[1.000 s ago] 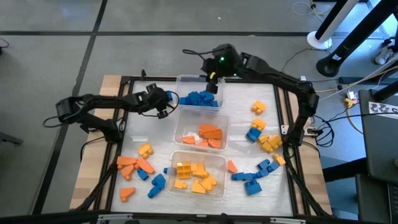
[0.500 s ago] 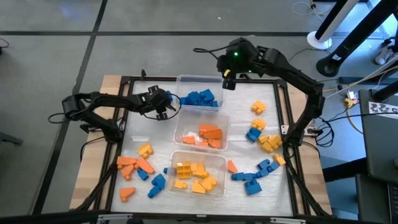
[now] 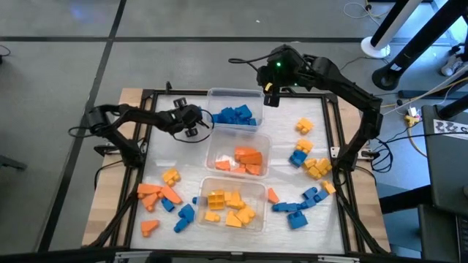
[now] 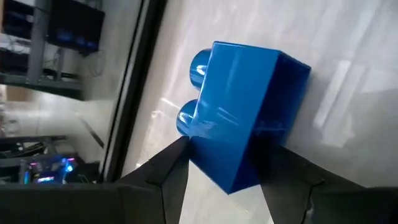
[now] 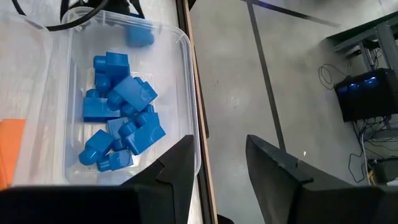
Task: Sort blocks
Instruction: Put the blue game piece into the top transparent bin
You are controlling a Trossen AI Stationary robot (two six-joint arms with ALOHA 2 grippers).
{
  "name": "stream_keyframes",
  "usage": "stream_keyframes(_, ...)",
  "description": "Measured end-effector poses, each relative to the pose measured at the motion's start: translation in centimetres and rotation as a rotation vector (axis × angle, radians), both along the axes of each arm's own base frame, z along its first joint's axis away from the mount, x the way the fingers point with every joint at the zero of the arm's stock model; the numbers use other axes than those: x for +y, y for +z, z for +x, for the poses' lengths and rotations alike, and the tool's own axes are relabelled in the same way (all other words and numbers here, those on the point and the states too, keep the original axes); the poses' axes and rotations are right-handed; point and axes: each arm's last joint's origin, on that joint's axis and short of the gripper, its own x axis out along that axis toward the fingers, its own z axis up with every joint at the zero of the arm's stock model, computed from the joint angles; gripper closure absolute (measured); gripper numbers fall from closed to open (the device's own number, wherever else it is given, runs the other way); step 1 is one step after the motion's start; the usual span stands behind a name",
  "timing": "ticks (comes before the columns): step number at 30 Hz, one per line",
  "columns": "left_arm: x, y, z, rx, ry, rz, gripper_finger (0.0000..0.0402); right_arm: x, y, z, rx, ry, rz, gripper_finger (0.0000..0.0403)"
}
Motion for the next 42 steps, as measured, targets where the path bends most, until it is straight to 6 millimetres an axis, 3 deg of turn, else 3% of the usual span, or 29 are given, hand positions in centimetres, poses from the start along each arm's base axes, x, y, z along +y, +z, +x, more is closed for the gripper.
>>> stream_keyframes(5, 0.5, -0.4, 0.6, -0.016, -0.024, 0.035, 0.027, 0.0, 0.0, 0.0, 0.005, 0.0, 0.002, 0.0258)
stream_keyframes(12, 0.6, -0.2, 0.6, -0.042, 0.017, 0.055, 0.0384, 0.4, -0.8, -0.8, 0.116, -0.001, 0.051, 0.0258)
stream_keyframes(21, -0.2, 1.5, -0.5, -0.118, 0.075, 0.012, 0.0397, 0.7, -1.6, -1.8, 0.246, -0.018, 0.085, 0.0258)
stream_keyframes(30, -2.0, 6.0, -3.6, -0.272, 0.224, -0.004, 0.0399, 0.7, -2.1, -3.6, 0.487, -0.145, -0.021, 0.0258)
stream_keyframes(37, -4.3, 11.2, -5.6, -0.668, 0.182, -0.014, 0.04, -1.6, -3.1, -5.4, 0.548, -0.251, -0.015, 0.0258)
stream_keyframes(42, -5.8, 14.3, -6.8, -1.005, 0.14, -0.032, 0.04, -4.3, -6.0, -7.8, 0.626, -0.35, 0.1, 0.0258)
